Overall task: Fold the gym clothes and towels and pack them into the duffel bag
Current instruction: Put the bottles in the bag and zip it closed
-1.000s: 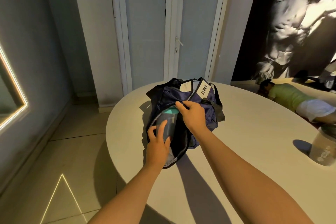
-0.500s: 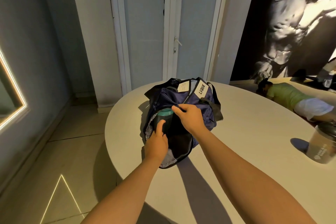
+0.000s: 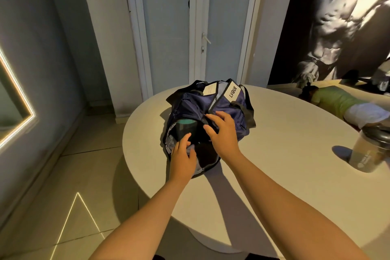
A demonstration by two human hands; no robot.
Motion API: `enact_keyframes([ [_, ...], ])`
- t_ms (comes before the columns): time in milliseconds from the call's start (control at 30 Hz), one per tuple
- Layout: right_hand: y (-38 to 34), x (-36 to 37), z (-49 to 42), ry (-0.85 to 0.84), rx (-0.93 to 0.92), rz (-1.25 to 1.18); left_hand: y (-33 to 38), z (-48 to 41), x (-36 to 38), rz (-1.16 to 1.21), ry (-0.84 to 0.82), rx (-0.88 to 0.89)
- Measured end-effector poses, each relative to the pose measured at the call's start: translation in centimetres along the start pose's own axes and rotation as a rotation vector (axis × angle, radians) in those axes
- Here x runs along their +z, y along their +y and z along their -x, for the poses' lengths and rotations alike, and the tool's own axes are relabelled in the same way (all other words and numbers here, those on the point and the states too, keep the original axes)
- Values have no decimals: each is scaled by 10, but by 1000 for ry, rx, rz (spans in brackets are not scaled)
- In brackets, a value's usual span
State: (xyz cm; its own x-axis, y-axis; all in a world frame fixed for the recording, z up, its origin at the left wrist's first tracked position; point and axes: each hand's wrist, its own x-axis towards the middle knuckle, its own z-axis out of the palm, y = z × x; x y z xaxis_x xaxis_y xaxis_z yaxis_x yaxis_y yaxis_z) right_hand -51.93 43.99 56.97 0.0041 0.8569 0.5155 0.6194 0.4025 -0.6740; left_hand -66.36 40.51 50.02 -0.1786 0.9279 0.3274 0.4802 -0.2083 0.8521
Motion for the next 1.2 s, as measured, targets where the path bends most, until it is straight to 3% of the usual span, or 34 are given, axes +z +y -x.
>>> enact_keyframes([
  [100,12,-16,21,149,-49,49,15,15,8,40,43,80],
  [167,21,-34,34,153,-42,59,32,23,22,76,-16,147],
  [267,47,-71,55,71,194,-16,55,33,58,95,-137,180],
  [400,100,-135,92,146,488,29,86,50,131,74,-344,98],
  [567,156,-210,123,277,643,78,126,73,233,137,-615,-9],
  [700,204,-255,122,434,772,31,159,76,297,145,-684,-26],
  [967,296,-309,86,546,850,-98,213,56,392,228,-829,-43],
  [1200,300,-313,67,513,759,-180,234,28,432,298,-843,-98],
])
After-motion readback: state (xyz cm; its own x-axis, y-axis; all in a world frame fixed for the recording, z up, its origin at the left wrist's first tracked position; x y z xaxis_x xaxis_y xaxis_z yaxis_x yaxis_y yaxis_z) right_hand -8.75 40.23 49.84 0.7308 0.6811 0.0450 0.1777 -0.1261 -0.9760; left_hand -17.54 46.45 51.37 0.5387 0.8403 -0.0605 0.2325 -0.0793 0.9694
